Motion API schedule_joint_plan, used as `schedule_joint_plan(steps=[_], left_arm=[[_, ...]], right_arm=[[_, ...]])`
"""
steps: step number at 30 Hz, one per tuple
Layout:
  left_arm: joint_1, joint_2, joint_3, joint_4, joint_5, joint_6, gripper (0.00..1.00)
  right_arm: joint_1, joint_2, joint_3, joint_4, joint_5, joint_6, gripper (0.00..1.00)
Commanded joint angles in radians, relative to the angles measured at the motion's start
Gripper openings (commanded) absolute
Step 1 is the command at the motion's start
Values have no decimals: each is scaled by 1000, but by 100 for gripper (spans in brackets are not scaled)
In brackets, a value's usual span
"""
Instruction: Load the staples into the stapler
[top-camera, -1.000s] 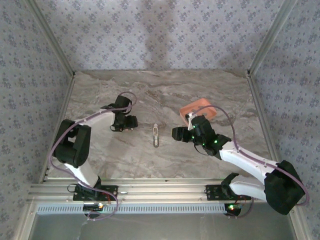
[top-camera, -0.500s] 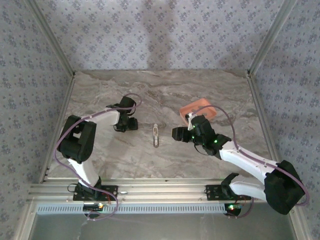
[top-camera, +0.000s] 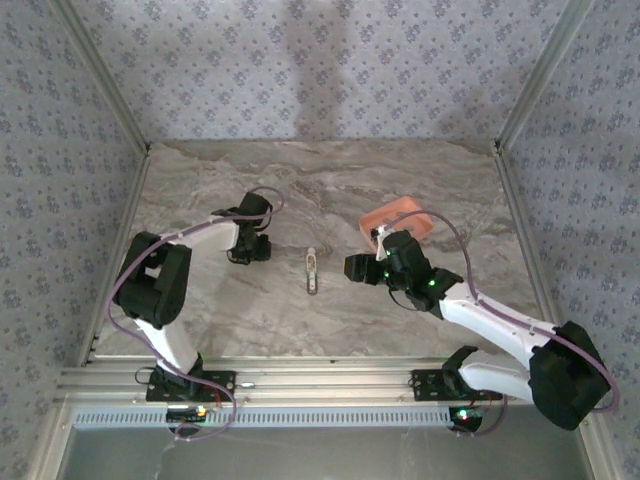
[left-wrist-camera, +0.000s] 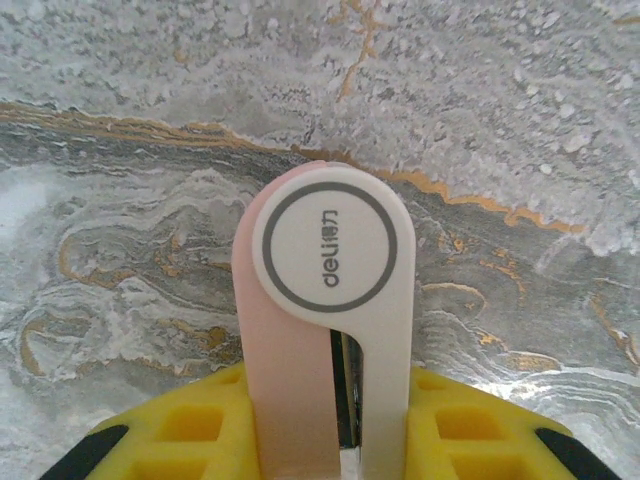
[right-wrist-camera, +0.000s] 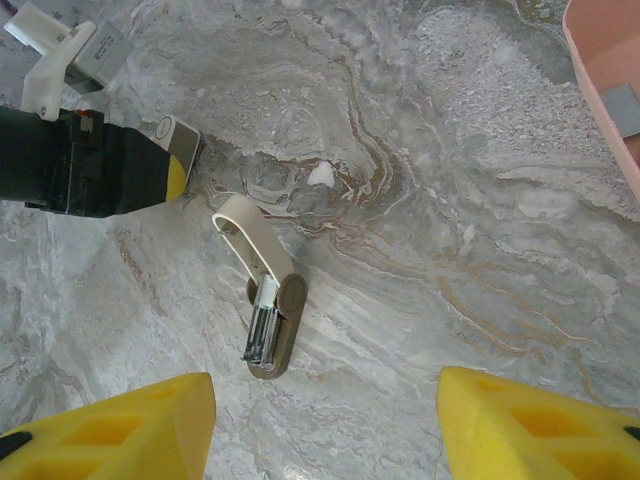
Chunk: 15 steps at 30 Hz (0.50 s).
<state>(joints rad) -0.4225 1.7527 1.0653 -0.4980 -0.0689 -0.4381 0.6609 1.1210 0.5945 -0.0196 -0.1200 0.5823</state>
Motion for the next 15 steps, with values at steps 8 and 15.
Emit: schedule_joint_plan(steps=[8, 15], left_arm=[[-31, -228, -56, 5, 17, 121, 19], [-51, -480, -163, 125, 195, 380, 19]], right_arm=[[-39, -16, 21, 17, -73, -16, 62], [-79, 6, 46, 67, -182, -40, 62]])
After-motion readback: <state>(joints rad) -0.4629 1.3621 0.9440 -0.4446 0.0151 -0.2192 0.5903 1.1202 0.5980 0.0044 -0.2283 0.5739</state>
